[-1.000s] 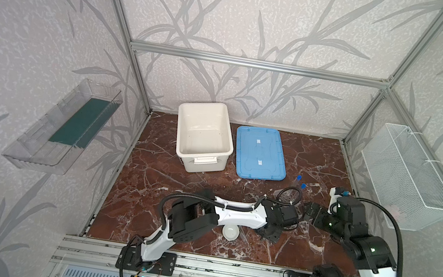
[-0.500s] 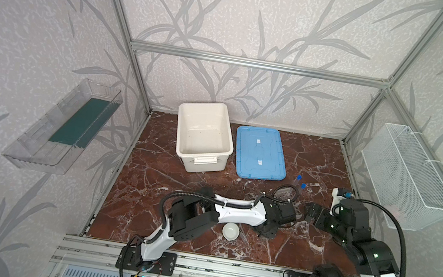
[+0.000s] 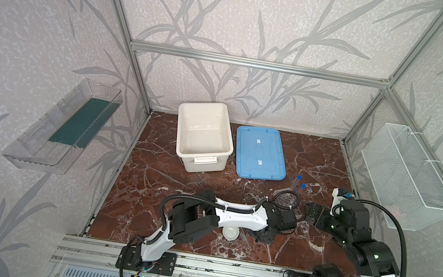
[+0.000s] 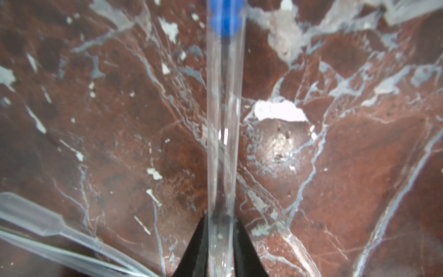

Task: Organize the chemistry lab equipment
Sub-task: 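Lift the third tube upright with the left gripper while the right gripper approaches, then grasp the third tube's blue cap with the right gripper while the left gripper opens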

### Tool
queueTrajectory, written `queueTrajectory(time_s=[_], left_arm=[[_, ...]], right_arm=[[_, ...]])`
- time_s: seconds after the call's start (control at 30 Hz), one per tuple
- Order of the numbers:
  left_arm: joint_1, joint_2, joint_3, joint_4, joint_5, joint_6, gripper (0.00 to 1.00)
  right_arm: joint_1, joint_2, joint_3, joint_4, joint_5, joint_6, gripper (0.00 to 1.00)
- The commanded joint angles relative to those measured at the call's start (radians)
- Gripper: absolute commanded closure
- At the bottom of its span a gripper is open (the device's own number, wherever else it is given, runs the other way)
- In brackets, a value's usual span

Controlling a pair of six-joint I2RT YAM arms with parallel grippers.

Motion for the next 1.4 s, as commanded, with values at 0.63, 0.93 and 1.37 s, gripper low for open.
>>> queueTrajectory(time_s=[0.63, 0.93, 1.37], left_arm=[[0.053, -0.324, -0.385, 0.531, 0.050, 0.108, 0.89], [0.058, -0.464, -0.578, 0.869, 0.100, 0.215, 0.89], [0.055, -0.627, -0.698, 0.926, 0.044, 0.275, 0.89]], right_arm=[[-0.009, 0.021, 0.046, 0.038, -0.299, 0.022, 0.01], [-0.009, 0.087, 0.101, 0.069, -0.472, 0.030, 0.01], [0.031, 0.226, 0.069, 0.231, -0.561, 0.139, 0.14]])
